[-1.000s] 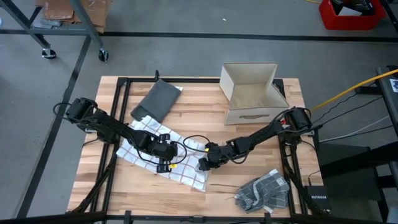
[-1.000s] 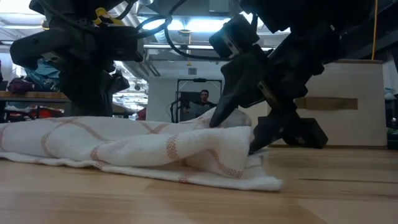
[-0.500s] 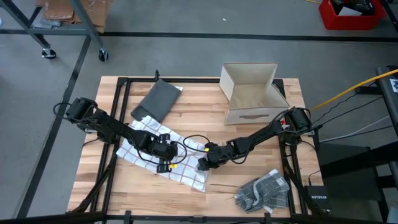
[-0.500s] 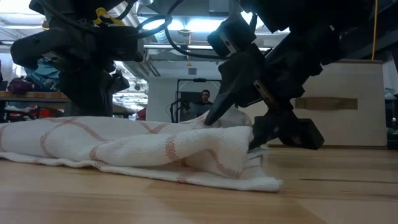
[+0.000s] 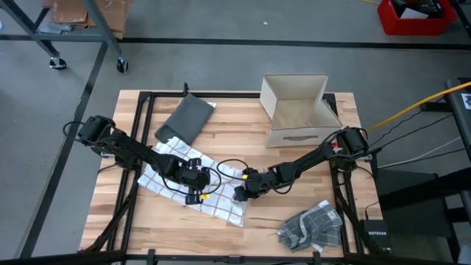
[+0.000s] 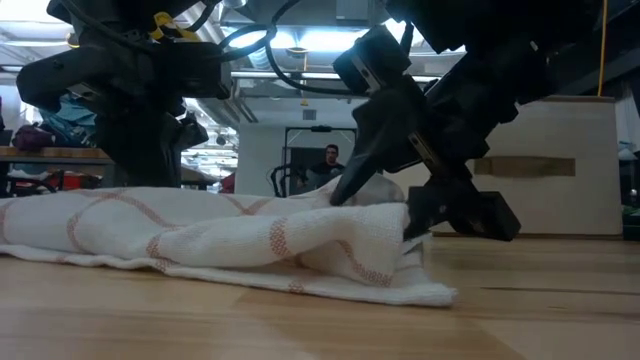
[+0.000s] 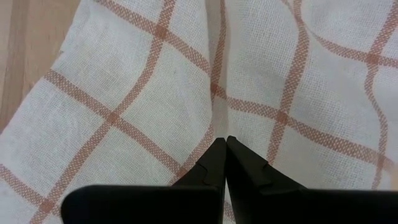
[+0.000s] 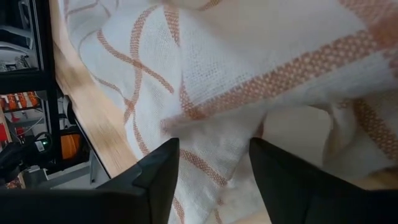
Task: Fold towel
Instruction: Fold the white kitchen towel
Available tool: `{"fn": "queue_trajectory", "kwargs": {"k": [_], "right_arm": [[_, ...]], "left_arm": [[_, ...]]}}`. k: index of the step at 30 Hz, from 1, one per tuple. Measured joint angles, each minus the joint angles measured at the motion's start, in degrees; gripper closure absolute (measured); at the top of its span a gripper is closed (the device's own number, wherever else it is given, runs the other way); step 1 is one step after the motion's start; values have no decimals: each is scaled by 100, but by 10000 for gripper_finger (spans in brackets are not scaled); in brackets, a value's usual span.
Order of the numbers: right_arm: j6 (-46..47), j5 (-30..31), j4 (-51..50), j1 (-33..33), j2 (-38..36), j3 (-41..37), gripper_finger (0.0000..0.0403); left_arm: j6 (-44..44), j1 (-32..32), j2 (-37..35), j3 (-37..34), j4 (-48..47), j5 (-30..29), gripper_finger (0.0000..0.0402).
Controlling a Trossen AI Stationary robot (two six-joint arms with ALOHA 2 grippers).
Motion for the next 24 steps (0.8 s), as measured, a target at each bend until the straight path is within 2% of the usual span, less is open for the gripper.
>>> {"fn": "queue_trajectory", "kwargs": {"k": [11,18,24], "right_arm": [[-49,57,-7,0,0,0,302],[-59,-54,-7,5,0,0,389],[25,-502,-10,7,0,0,390]], "left_arm": [[-2,0,0,0,1,0,400],[-2,0,0,0,1,0,400],[-2,1,0,0,-1,0,400]]}}
